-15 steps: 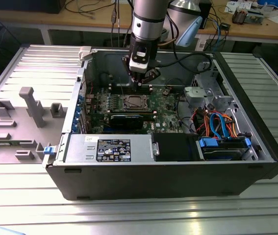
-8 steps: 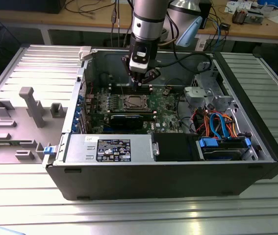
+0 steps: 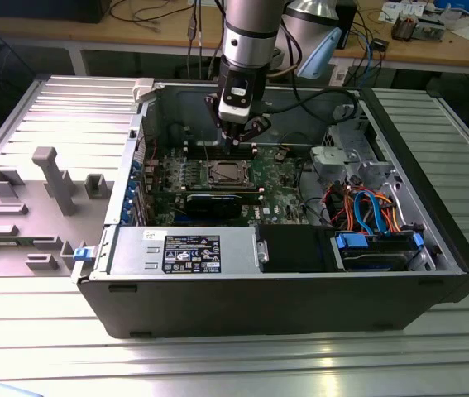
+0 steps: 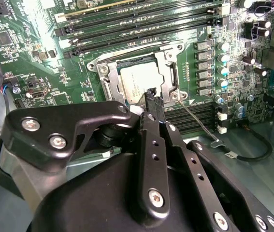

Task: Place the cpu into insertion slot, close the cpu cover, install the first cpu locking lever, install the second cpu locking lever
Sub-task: 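Install the first cpu locking lever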

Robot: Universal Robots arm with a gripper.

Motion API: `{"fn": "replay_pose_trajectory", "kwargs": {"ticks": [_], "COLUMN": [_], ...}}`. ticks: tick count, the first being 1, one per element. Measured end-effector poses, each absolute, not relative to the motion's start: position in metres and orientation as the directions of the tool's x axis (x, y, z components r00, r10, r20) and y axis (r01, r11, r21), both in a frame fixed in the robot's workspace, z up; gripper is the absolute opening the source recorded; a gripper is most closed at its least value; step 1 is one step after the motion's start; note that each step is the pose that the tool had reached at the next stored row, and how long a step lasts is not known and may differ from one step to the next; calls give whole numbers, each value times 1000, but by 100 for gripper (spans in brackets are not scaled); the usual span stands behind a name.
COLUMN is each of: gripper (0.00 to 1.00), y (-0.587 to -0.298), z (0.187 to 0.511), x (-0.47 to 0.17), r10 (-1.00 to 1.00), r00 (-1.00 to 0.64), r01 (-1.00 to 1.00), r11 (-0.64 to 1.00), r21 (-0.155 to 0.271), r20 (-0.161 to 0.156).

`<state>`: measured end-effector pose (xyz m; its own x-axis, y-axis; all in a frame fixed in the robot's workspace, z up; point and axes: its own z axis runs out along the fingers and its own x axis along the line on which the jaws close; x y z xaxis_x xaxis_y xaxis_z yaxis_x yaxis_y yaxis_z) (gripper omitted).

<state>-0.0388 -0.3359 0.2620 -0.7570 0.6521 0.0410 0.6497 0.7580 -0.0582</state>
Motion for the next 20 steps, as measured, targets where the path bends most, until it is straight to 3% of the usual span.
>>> {"fn": "replay_pose_trajectory", "kwargs": {"ticks": [20], "gripper": [11], "y": [-336], "z": [262], "x": [-39], "r10": [643], "r00": [-765], "r01": [640], "r11": [766], "r21": [-58], "r20": [41]}}
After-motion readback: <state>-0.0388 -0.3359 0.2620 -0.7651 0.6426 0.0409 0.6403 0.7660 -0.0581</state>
